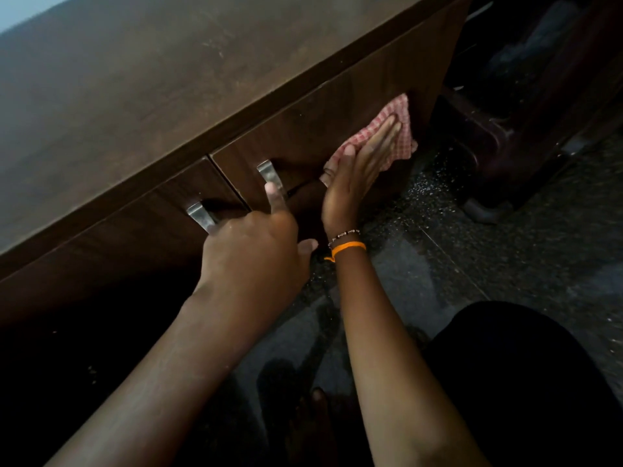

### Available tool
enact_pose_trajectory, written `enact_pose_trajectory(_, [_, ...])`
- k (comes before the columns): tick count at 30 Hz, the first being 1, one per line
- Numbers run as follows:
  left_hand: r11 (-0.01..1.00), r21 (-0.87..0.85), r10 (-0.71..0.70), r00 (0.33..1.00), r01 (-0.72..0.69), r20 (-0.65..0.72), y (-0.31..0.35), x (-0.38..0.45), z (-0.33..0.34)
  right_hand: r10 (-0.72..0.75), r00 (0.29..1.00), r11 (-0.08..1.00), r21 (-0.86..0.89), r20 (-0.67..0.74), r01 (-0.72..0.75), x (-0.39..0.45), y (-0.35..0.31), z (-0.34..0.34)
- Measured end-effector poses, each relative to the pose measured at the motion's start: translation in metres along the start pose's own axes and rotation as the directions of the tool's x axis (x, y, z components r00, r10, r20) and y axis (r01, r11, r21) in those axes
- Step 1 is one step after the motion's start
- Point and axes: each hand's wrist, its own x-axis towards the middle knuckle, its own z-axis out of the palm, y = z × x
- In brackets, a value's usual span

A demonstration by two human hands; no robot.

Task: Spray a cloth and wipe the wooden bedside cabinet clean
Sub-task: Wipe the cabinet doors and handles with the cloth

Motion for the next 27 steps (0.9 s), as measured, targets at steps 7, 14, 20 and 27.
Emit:
enact_pose_trajectory(7, [0.994, -0.11, -0.028, 0.998, 0.022, -0.053, -0.012, 0.001, -0.008, -0.428, 0.852, 0.869, -0.123, 0.302, 0.48, -0.034, -0.014, -0.005])
enact_pose_trajectory(14, [0.969, -0.246, -0.064, 0.955, -0.01, -0.289, -0.001, -0.003, -0.03, -0.394, 0.904, 0.913, -0.038, 0.168, 0.405, 0.004, -0.027, -0.005])
enact_pose_trajectory(20, [0.97, -0.238, -0.028, 0.943, -0.055, -0.332, 0.009, 0.008, -0.028, -0.236, 0.962, 0.971, 0.081, 0.136, 0.226, 0.011, -0.027, -0.005])
enact_pose_trajectory(27, [0.961, -0.274, -0.035, 0.959, -0.045, -0.281, 0.013, 0.016, -0.029, -0.314, 0.945, 0.949, 0.032, 0.095, 0.313, 0.035, -0.03, -0.017])
